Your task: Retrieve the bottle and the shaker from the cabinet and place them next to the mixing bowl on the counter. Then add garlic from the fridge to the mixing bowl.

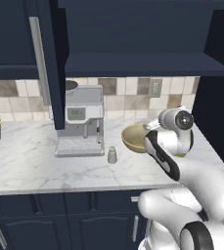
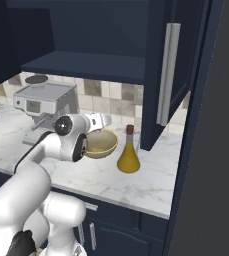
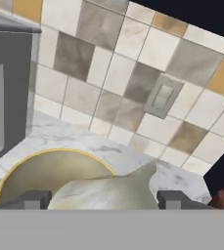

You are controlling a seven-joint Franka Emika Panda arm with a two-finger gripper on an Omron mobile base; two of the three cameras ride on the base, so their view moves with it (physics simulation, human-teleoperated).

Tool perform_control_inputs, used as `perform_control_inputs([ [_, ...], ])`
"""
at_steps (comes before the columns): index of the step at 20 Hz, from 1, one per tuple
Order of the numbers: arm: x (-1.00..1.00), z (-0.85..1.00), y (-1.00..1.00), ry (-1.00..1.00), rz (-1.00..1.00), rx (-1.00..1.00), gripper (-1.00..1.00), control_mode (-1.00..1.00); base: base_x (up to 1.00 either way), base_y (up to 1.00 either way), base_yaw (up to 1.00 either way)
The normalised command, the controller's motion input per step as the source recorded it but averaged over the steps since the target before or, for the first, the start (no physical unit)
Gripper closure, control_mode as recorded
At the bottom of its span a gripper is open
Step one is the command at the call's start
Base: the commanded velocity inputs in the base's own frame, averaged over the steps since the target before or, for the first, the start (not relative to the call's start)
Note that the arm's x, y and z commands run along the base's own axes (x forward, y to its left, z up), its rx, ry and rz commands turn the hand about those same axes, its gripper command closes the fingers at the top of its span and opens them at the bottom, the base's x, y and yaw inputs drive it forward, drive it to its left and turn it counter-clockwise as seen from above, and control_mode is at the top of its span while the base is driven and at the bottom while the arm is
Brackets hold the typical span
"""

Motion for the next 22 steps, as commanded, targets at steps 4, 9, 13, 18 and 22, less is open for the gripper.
perform_control_inputs([
  [4, 0.26, -0.31, 0.0, 0.09, 0.01, 0.07, 1.0, -1.0, 0.0, 0.0, 0.0],
  [9, 0.2, -0.22, 0.0, 0.04, 0.0, 0.05, 1.0, -1.0, 0.0, 0.0, 0.0],
  [13, 0.28, -0.23, 0.0, 0.06, 0.0, 0.03, 1.0, -1.0, 0.0, 0.0, 0.0],
  [18, 0.26, -0.24, 0.0, 0.1, 0.0, 0.04, 1.0, -1.0, 0.0, 0.0, 0.0],
  [22, 0.16, -0.31, 0.0, 0.12, 0.0, 0.03, 1.0, -1.0, 0.0, 0.0, 0.0],
])
